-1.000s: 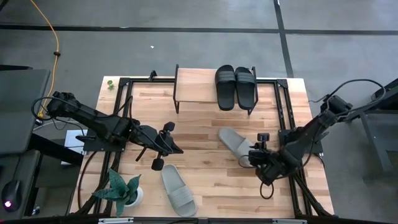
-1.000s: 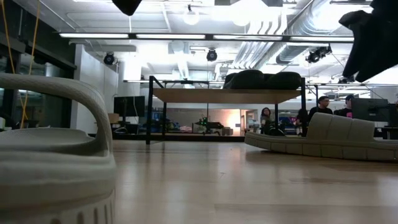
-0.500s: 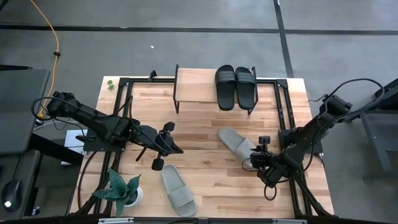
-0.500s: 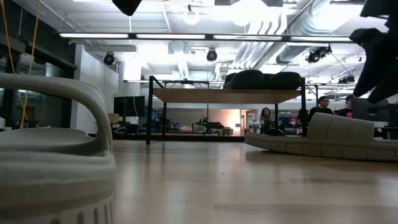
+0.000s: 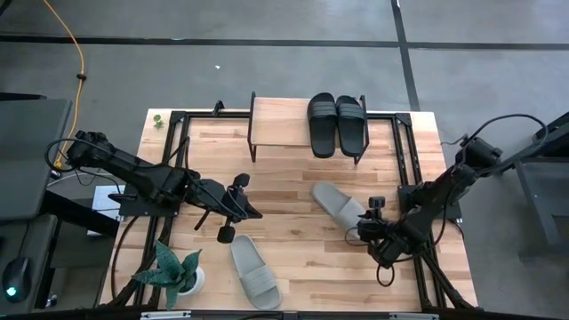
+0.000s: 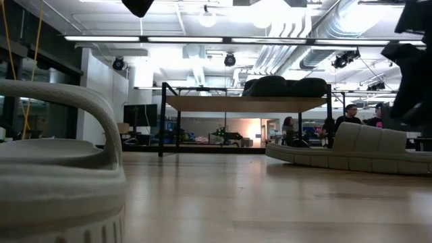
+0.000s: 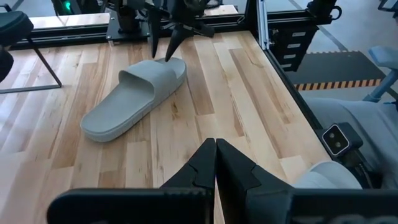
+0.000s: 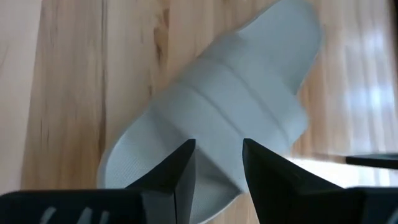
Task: Pick and place slides into the shelf
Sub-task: Put the right gray slide on the shelf
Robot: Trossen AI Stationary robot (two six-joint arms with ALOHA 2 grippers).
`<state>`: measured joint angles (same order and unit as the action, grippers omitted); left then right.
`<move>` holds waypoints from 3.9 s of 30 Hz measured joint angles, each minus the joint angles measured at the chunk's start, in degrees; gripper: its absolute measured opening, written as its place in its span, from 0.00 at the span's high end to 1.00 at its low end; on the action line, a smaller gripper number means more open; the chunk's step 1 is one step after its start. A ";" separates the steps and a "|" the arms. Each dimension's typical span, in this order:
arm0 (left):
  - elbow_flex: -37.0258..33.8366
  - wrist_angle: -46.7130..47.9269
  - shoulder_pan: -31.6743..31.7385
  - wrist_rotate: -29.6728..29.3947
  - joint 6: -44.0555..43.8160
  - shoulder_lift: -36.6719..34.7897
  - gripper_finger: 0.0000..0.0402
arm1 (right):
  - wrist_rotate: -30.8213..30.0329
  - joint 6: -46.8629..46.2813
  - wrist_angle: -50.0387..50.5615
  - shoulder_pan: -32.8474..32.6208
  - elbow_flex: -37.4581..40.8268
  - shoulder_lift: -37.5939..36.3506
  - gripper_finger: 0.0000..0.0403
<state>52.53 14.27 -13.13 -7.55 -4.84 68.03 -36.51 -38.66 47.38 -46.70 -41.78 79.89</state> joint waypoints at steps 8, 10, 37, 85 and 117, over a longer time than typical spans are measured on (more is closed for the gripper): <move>0.00 -0.01 0.00 -0.02 0.00 0.00 1.00 | 2.66 -1.44 -1.58 0.00 -0.20 6.27 0.69; 0.00 -0.01 0.00 -0.02 0.00 0.00 1.00 | 2.37 -1.65 -1.92 0.00 -0.20 7.01 0.69; 0.00 -0.11 0.00 -0.04 0.02 0.00 1.00 | -7.08 -2.78 0.10 0.02 -0.24 7.18 0.69; 0.00 -0.84 0.00 -0.07 0.02 0.00 1.00 | -18.99 10.74 -23.42 6.23 7.37 7.18 1.00; 0.02 -0.73 0.00 -2.62 -0.19 0.00 1.00 | -18.55 28.83 -10.08 16.54 -15.76 7.18 1.00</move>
<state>52.55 13.54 -13.13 -10.17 -5.03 68.03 -55.06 -9.83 37.30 -30.16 -57.54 87.07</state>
